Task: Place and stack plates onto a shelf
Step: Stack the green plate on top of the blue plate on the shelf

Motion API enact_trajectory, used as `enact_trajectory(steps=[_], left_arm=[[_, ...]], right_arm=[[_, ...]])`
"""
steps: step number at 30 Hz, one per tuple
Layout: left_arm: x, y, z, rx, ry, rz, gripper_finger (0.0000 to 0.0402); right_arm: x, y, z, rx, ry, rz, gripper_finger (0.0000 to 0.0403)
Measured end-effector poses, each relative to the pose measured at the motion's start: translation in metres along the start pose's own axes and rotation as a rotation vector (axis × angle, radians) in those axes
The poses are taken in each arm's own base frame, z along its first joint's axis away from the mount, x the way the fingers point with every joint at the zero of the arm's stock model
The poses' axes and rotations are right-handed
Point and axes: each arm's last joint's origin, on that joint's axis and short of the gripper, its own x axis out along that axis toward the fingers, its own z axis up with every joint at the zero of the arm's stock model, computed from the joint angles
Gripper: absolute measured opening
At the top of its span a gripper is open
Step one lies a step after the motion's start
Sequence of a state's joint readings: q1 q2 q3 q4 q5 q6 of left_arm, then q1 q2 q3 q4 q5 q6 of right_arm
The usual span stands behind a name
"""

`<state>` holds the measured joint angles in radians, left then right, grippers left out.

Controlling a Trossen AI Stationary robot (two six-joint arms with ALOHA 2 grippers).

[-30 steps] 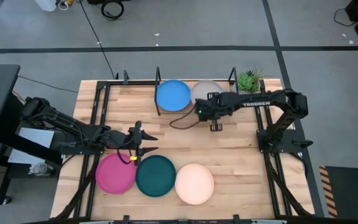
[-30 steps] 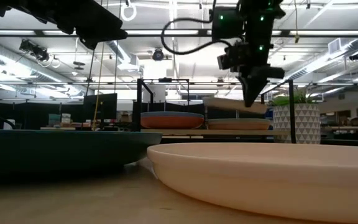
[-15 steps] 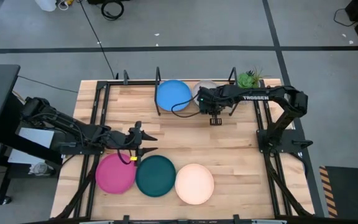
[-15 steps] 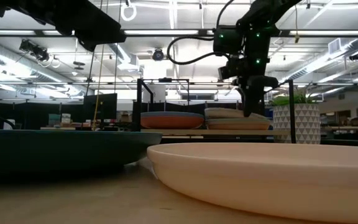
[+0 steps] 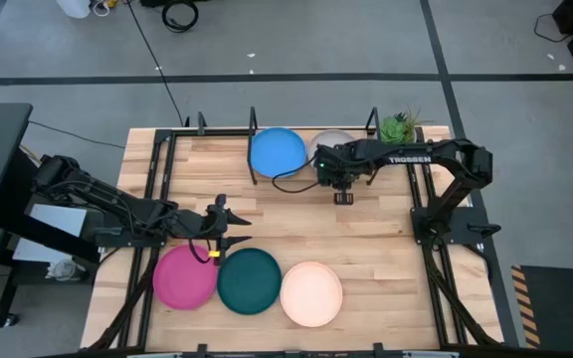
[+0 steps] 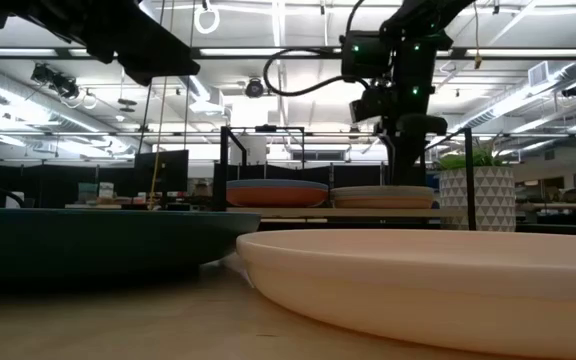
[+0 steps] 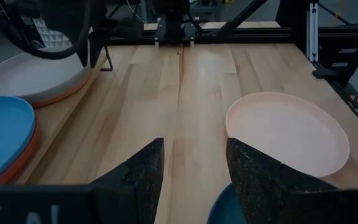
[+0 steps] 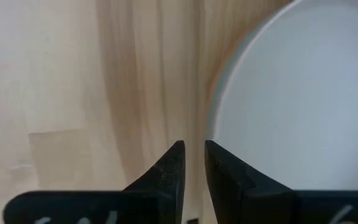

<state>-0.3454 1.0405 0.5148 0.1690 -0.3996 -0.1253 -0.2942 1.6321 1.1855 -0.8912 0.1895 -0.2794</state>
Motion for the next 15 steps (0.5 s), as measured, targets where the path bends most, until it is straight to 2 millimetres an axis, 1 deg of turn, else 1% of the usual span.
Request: enact_trajectory(steps=[4, 11, 15], left_arm=[[0.000, 0.000, -0.001, 0.001, 0.006, 0.001, 0.0180], [0.000, 0.000, -0.002, 0.004, 0.017, 0.000, 0.0180], [0.004, -0.007, -0.006, -0.060, 0.057, -0.107, 0.0180]], right_arm=[[-0.007, 0.013, 0.007, 0.004, -0.021, 0.005, 0.0068], [-0.017, 0.052, 0.016, -0.047, -0.069, 0.003, 0.0068], [-0.016, 0.075, 0.021, -0.034, -0.146, 0.015, 0.0068]])
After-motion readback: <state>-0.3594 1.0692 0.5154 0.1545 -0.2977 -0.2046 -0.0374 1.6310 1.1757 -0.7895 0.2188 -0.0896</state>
